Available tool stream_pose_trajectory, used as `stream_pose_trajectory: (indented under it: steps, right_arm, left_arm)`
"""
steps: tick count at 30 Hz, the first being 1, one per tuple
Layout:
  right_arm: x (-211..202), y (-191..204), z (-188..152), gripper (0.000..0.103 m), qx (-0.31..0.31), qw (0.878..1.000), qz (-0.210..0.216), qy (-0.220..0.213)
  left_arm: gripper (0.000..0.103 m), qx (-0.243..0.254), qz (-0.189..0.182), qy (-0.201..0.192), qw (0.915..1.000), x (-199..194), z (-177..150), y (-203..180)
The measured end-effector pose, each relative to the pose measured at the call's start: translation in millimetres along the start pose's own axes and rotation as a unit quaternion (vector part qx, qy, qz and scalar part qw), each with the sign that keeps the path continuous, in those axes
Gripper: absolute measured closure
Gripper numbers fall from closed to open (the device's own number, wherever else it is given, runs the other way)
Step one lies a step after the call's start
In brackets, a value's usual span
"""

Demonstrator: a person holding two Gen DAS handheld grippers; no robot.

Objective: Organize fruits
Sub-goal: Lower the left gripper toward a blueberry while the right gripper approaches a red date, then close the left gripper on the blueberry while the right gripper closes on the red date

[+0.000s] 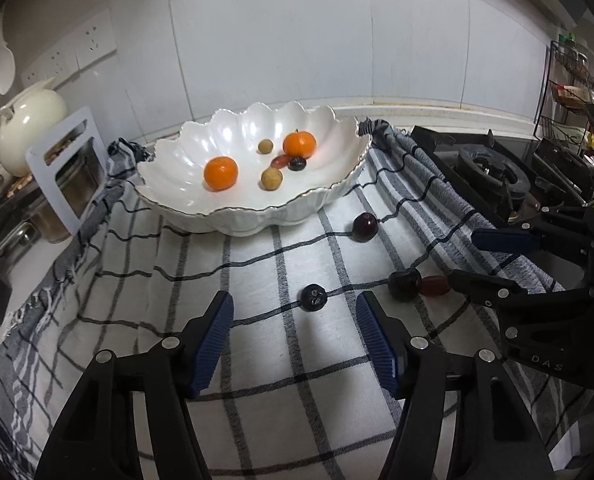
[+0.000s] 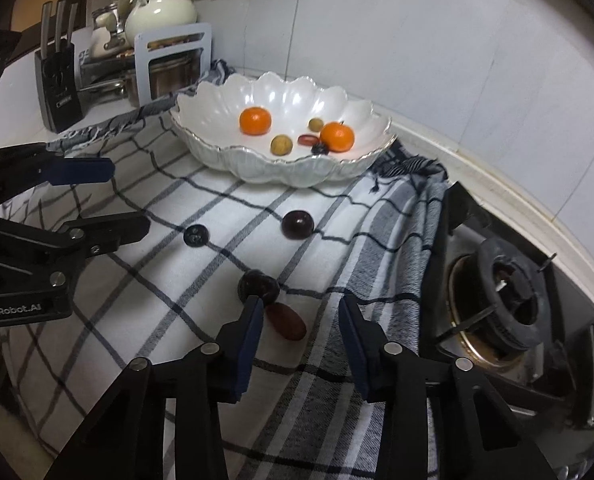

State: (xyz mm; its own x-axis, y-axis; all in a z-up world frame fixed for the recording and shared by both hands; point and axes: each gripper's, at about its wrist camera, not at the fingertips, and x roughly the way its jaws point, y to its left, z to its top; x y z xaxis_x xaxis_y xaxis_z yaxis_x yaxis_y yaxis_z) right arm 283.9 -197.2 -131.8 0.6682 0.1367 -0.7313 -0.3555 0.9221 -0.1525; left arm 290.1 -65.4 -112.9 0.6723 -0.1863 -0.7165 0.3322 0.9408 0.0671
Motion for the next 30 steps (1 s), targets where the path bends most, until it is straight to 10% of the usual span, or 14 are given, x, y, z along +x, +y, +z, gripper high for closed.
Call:
stream_pose_trajectory:
  steps: [30]
  right_arm:
    - [44.8,-4.4,-10.1,0.081,0.008,0.997,0.062,0.047]
  left_arm:
    - [0.078,-0.014,-0.046,0.065,0.9967,71.2,-3.0,-2.4]
